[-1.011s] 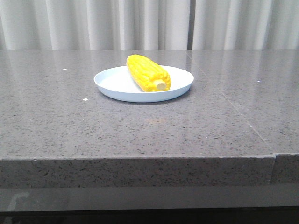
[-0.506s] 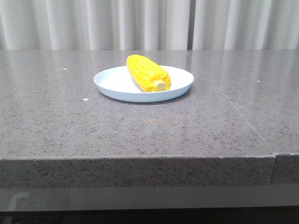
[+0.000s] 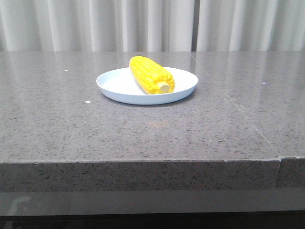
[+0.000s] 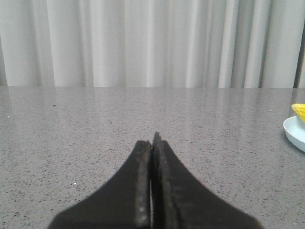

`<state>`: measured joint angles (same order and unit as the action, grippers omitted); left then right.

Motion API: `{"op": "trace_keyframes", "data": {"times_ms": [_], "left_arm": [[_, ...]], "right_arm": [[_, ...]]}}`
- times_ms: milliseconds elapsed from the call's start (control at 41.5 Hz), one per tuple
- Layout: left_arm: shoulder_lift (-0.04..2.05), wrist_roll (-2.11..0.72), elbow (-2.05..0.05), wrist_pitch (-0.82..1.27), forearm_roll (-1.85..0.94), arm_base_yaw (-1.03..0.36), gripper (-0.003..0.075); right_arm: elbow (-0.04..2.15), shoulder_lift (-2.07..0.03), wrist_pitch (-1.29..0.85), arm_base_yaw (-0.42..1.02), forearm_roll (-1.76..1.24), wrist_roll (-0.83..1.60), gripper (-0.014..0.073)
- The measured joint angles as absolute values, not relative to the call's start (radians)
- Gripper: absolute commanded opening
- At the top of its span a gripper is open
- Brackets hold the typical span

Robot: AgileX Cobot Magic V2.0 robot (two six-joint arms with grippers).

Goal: Place corn on plate with both arms

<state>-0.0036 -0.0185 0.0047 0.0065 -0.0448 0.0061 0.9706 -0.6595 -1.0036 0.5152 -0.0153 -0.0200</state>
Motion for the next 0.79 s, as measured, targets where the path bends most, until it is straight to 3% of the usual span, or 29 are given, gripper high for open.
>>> {"op": "trace_keyframes", "data": {"times_ms": [602, 795], "left_arm": [[-0.004, -0.018, 0.005, 0.007, -0.045, 0.006, -0.0020], [-0.004, -0.018, 0.005, 0.007, -0.045, 0.006, -0.0020]], "right_arm": [[0.958, -0.649, -0.985, 0.513, -0.013, -0.020, -0.0068], [0.762, -0.532, -0.736, 0.359, -0.013, -0.020, -0.0068]]}}
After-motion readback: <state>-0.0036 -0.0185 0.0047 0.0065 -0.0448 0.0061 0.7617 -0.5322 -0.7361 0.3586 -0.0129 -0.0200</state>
